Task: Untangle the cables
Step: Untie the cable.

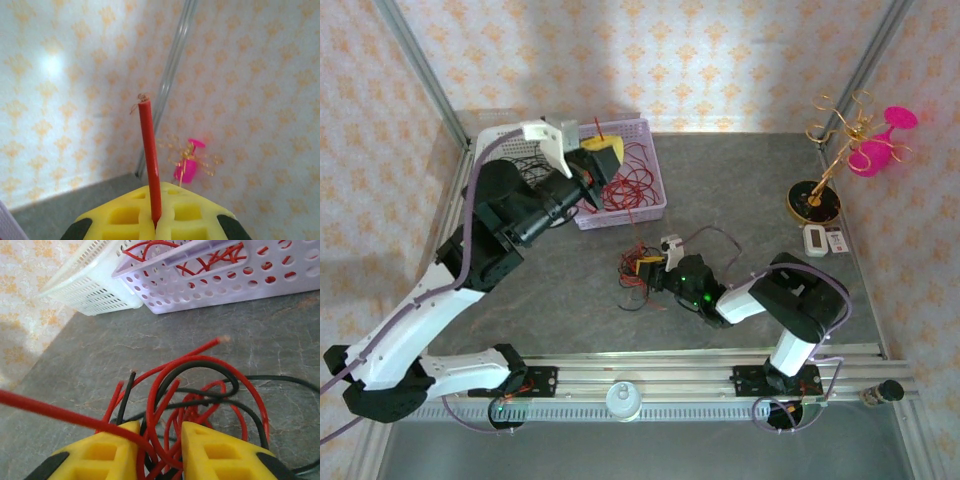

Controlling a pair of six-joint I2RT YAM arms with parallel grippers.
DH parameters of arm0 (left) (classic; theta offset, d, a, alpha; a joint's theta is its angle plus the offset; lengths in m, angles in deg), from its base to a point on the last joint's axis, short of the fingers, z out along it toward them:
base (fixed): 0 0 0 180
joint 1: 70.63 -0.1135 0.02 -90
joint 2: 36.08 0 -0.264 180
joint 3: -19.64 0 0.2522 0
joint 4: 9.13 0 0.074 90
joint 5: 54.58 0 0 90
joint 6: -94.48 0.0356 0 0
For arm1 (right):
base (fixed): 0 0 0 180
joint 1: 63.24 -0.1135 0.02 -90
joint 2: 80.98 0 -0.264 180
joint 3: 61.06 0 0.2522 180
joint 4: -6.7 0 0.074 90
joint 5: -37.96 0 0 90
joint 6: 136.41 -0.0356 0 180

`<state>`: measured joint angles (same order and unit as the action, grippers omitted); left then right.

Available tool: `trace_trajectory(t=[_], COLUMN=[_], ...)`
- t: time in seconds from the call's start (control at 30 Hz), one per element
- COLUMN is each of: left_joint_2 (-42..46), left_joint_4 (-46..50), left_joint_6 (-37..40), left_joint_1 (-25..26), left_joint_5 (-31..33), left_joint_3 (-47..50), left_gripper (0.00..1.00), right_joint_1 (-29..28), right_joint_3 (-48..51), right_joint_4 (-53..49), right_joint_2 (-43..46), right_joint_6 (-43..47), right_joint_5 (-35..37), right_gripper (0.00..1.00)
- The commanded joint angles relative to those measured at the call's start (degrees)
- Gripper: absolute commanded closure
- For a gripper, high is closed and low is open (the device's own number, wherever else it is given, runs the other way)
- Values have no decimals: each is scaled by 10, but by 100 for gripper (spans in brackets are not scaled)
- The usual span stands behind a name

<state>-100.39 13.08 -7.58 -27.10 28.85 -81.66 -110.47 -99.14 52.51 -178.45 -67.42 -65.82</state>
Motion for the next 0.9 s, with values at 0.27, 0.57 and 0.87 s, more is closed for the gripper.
trace_trajectory(t=[0.27,0.57,0.87], left_joint_2=[-42,-96,-156], left_joint_4=[-98,-83,-58], left_joint_6=[124,179,214], left_joint_1=[5,6,5], left_joint_5=[63,71,81], left_joint_3=[-179,-323,-440], left_gripper=[100,100,100], right_joint_1=[-1,-2,-2], right_joint_3=[8,35,41], right_joint_4=[-73,-95,-91], right_joint_2=[-39,-19,-32], right_joint_6=[-13,-34,-77], right_joint_5=[36,57,62], right_gripper=[66,61,54])
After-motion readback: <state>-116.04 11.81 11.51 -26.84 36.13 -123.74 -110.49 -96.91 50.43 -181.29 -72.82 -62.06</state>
